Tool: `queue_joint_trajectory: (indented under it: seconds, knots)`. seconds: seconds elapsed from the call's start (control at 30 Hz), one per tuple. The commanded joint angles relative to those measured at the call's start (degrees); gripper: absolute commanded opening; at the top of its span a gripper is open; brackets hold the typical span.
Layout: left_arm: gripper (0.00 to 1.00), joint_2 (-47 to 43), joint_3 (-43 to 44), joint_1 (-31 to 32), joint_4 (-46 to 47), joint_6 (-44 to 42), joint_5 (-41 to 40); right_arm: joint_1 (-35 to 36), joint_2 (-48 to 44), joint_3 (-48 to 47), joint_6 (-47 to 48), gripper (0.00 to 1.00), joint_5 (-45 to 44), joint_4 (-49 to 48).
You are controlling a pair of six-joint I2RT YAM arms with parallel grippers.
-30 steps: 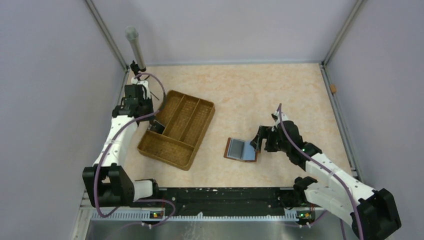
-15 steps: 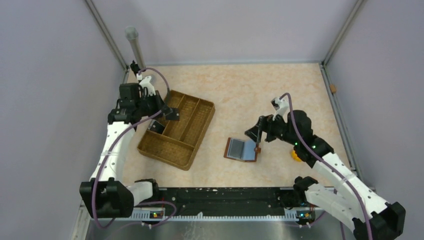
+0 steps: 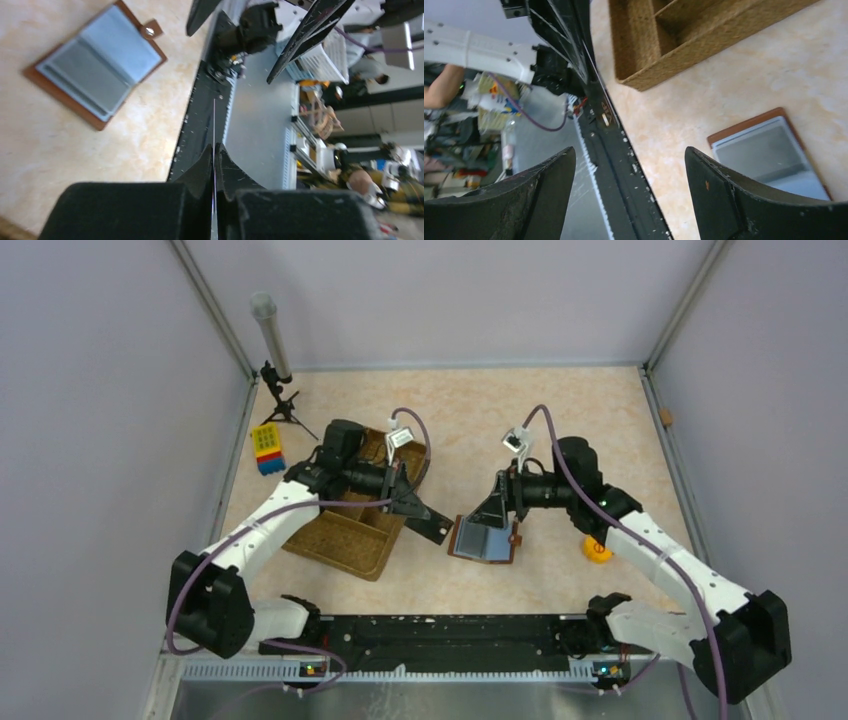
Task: Put the credit cards into the card holder
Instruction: Pick up the credit card from the storage box, then insert the credit card into the card holder.
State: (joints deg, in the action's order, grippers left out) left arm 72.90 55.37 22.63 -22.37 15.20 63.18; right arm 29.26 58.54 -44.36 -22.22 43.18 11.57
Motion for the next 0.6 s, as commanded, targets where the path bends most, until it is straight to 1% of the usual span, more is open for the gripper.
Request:
queue_joint_trajectory:
  seconds: [0.0, 0.07, 0.1, 0.17, 0.23, 0.27, 0.4, 0.43, 0.53, 0.57]
  knots:
    - [0.0, 1.6, -2.0, 3.8, 7.3, 1.7, 10.6, 3.2, 2.6, -1.1, -2.0, 0.78, 9.1, -5.7]
    - [0.0, 2.5, -2.6, 5.6, 9.2, 2.8, 11.6, 5.7, 4.2, -1.0, -2.0, 0.77, 8.9, -6.4]
    - [0.0, 2.9, -2.6, 6.3, 9.5, 2.7, 11.7, 6.9, 5.0, -1.1, -2.2, 0.75, 9.1, -7.0]
    - [0.0, 3.7, -2.7, 7.2, 9.6, 2.6, 11.8, 8.8, 6.5, -1.4, -3.1, 0.69, 9.8, -8.6]
    - [0.0, 4.3, -2.7, 7.5, 9.8, 2.6, 11.8, 10.1, 7.9, -1.3, -4.3, 0.62, 9.9, -10.3]
    - [0.0, 4.5, -2.8, 7.7, 9.9, 2.6, 11.9, 10.7, 8.4, -1.1, -4.7, 0.56, 10.2, -11.1]
    - [0.0, 5.0, -3.0, 7.9, 10.2, 2.7, 11.2, 11.9, 9.9, -0.4, -5.8, 0.36, 10.5, -13.5]
    - [0.0, 4.9, -3.0, 7.9, 10.4, 2.8, 11.0, 12.1, 10.1, -0.1, -6.3, 0.3, 10.6, -14.0]
    - [0.0, 5.3, -3.2, 8.0, 11.4, 4.0, 10.0, 12.2, 10.7, 1.1, -8.5, 0.05, 11.7, -16.9]
    - [0.0, 5.4, -3.1, 8.0, 11.6, 4.3, 9.2, 12.2, 10.6, 1.5, -9.0, 0.0, 11.9, -17.6]
